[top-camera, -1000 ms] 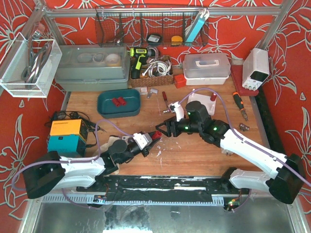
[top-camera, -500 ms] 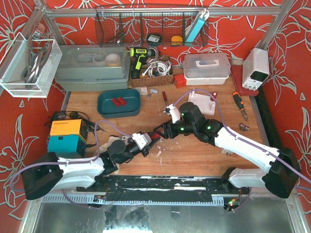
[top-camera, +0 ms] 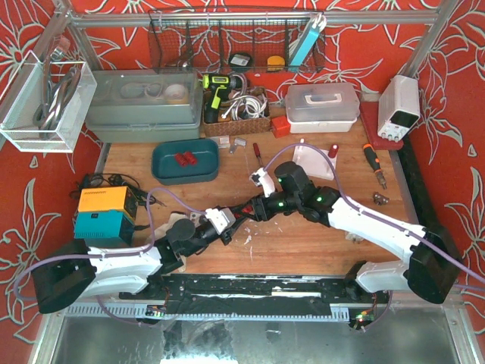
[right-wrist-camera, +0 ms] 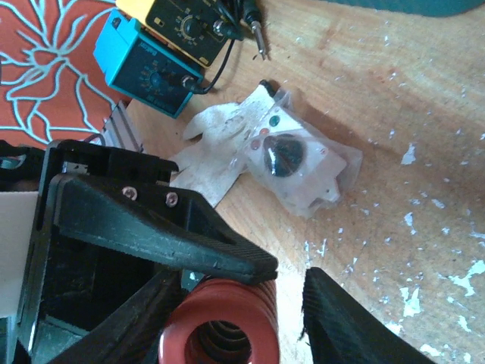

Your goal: Install the large spring

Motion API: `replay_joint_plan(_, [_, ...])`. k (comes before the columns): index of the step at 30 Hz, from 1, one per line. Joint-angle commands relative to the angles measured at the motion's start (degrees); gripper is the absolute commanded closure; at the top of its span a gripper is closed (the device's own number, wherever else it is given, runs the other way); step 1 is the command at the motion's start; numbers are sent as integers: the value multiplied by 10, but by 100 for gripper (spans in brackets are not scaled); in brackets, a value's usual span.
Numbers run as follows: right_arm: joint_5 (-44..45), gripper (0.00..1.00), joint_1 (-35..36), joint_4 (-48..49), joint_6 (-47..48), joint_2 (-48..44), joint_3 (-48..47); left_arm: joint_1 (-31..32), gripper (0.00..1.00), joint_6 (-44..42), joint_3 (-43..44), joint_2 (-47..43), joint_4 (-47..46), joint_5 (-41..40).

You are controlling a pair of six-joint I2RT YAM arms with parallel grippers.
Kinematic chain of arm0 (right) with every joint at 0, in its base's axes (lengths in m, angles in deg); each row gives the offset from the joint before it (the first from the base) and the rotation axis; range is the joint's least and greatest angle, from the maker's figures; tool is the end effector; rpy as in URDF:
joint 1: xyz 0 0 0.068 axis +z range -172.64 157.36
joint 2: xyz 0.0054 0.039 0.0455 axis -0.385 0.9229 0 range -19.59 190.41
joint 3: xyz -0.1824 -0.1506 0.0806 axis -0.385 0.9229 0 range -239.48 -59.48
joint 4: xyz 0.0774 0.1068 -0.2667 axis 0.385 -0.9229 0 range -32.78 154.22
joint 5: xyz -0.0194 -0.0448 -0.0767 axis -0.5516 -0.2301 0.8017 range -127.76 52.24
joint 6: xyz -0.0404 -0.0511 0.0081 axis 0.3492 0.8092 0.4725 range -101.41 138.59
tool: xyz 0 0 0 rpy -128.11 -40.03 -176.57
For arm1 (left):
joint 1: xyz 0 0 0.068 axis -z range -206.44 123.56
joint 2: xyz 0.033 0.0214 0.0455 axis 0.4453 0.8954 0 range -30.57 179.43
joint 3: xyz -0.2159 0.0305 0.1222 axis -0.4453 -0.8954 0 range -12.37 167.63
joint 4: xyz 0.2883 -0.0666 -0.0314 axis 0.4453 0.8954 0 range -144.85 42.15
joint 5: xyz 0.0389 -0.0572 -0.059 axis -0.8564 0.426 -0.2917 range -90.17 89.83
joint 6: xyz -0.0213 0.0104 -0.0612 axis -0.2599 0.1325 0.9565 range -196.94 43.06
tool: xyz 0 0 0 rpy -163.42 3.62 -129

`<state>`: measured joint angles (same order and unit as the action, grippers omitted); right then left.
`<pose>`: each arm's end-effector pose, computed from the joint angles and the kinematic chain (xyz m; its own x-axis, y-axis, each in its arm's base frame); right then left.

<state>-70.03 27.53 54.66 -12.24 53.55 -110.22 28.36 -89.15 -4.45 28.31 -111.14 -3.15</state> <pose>0.1932 0.2748 0.2286 -0.7726 -0.2498 -0.5837 -0.6329 0.3747 0.6775 0.1438 -0.1995 0.1487 0.2187 0.0564 -0.9742 0.7570 0.6201 0.2058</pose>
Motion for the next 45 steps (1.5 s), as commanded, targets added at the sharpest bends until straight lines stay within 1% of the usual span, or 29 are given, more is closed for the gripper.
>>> replay_joint_plan(1, [-43, 54, 6, 18, 0, 8, 10, 5, 97, -12, 8, -4, -43, -17])
replay_joint_plan(3, [-54, 61, 6, 22, 5, 9, 12, 6, 97, -16, 7, 0, -43, -24])
replay_joint_plan(4, [-55, 67, 6, 23, 7, 7, 12, 6, 96, -17, 7, 1, -44, -28])
replay_joint_plan(6, [-52, 80, 6, 28, 9, 1, 15, 6, 90, -18, 6, 2, -47, -33])
replay_joint_plan(9, [-35, 98, 6, 30, 12, -12, 16, 6, 69, -17, 6, 2, -47, -46])
replay_joint_plan(10, [-24, 100, 6, 27, 15, -16, 15, 6, 60, -18, 6, 3, -46, -54])
replay_joint_plan(12, [3, 100, 6, 20, 19, -25, 10, 6, 46, -21, 5, 5, -44, -77])
replay_joint_plan(16, [78, 100, 2, 6, 39, -45, 1, 6, 31, -13, 11, 8, -31, -128])
replay_joint_plan(18, [137, 100, -2, -29, 65, -52, -20, 5, 25, -4, 24, 11, -3, -164])
replay_joint_plan(19, [161, 100, -4, -46, 76, -54, -30, 5, 21, 0, 32, 13, 10, -190])
replay_joint_plan(20, [198, 100, -7, -58, 88, -55, -39, 5, 13, 3, 35, 15, 17, -206])
replay_joint_plan(21, [229, 100, -12, -65, 100, -56, -46, 5, 8, 6, 35, 18, 17, -218])
replay_joint_plan(23, [295, 100, -24, -76, 121, -55, -57, 2, 1, 11, 35, 23, 15, -225])
replay_joint_plan(25, [335, 100, -42, -80, 144, -47, -68, -1, 0, 14, 43, 33, 29, -227])
replay_joint_plan(29, [395, 100, -96, -84, 176, -15, -96, -1, 0, 8, 89, 75, 88, -239])
replay_joint_plan(34, [431, 100, -175, -70, 195, 51, -132, -1, 0, 14, 103, 100, 94, -229])
replay_joint_plan(37, [456, 100, -202, -70, 210, 103, -167, -1, 0, 18, 102, 101, 94, -230])
replay_joint_plan(40, [462, 100, -227, -76, 221, 154, -208, -1, 0, 22, 100, 100, 89, -226])
replay_joint_plan(45, [443, 100, -266, -64, 216, 225, -253, -1, 0, 25, 96, 95, 82, -206])
